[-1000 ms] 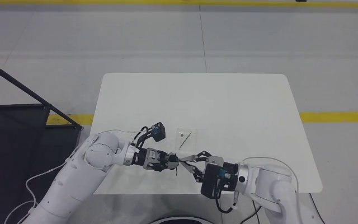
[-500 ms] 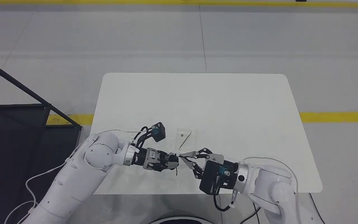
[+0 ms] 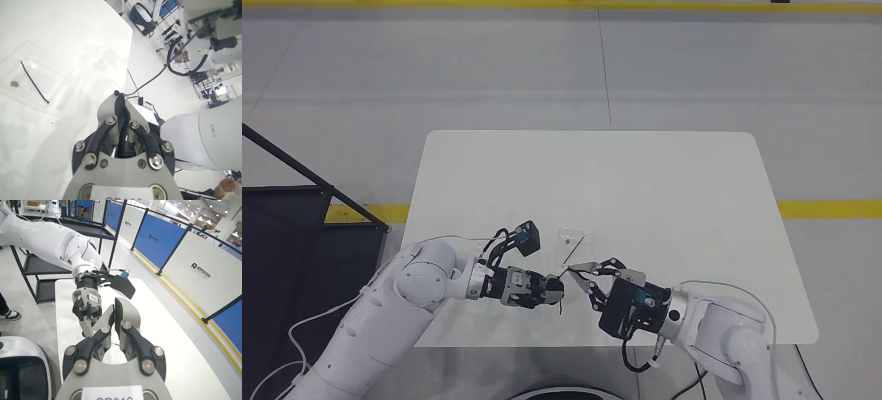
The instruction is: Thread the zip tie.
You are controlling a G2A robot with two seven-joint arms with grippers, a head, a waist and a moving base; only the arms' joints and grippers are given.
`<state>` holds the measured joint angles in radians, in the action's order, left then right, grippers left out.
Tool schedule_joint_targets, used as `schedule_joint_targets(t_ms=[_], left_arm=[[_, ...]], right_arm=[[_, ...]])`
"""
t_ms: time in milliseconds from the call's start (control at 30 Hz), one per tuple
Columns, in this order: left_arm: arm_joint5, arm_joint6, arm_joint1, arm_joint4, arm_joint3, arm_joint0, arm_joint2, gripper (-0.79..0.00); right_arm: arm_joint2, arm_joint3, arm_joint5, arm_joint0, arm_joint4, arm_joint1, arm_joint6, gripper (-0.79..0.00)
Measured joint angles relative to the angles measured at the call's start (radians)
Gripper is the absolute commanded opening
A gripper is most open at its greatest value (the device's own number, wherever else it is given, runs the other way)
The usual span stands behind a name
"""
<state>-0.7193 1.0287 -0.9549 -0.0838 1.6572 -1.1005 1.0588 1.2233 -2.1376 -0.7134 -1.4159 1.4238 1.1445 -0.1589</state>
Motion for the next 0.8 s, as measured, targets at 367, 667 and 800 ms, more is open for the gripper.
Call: schedule_joint_targets(t_ms=[367,667,800], left_arm=[[-0.004,-0.009,0.005,0.001,-0.002,0.003,-0.007,-0.785],[-0.003,-0.011,0.010,-0.001,-0.001,0.006,-0.014,-0.785],[-0.003,-0.012,0.011,-0.001,-0.001,0.008,-0.016,-0.785]], right_arm=[[0.002,-0.013,0.085,-0.015,0.023,-0.002,-0.036,-0.785],[-0.015,-0.021,0.128,-0.017,0.054,-0.002,-0.043,-0.785],[-0.019,-0.021,0.117,-0.012,0.060,-0.004,-0.045,-0.785]])
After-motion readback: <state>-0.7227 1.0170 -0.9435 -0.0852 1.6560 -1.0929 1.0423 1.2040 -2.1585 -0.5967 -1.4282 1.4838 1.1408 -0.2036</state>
